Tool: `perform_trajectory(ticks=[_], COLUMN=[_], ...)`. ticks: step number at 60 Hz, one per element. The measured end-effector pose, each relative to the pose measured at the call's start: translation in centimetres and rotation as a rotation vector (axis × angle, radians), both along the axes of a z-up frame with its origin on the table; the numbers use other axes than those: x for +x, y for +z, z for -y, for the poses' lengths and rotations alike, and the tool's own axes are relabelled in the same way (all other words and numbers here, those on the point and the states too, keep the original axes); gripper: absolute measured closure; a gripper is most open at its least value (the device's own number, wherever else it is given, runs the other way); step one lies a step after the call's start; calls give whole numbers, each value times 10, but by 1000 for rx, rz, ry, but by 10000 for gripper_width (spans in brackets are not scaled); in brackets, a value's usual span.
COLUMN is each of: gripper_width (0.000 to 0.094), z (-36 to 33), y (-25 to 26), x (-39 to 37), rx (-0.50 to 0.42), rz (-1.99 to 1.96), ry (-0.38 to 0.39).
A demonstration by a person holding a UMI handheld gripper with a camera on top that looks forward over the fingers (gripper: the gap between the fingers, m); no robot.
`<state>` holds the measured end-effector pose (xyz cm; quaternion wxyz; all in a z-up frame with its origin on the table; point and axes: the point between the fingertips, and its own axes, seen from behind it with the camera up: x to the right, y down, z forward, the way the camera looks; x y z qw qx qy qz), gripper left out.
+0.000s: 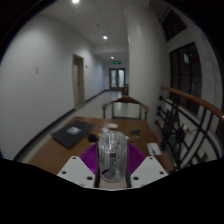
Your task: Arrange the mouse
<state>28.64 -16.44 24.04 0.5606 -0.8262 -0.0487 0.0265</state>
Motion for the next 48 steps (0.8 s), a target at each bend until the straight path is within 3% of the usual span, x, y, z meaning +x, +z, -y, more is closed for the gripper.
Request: perform_trajectory(ticks=[7, 16, 26, 28, 34, 37, 41, 48], gripper_width=[590, 586, 523, 501, 391, 206, 84, 82], z=[35, 53, 61, 55, 60, 67, 84, 122], y=[-74, -163, -214, -209, -211, -206, -187, -166], x=[76, 91, 95, 95, 93, 88, 87, 103], rx=[-126, -303, -400, -368, -383, -393, -366, -353], rz=[64, 28, 15, 20, -6, -33, -42, -3], ry=[-116, -127, -132, -129, -116, -86, -42, -16])
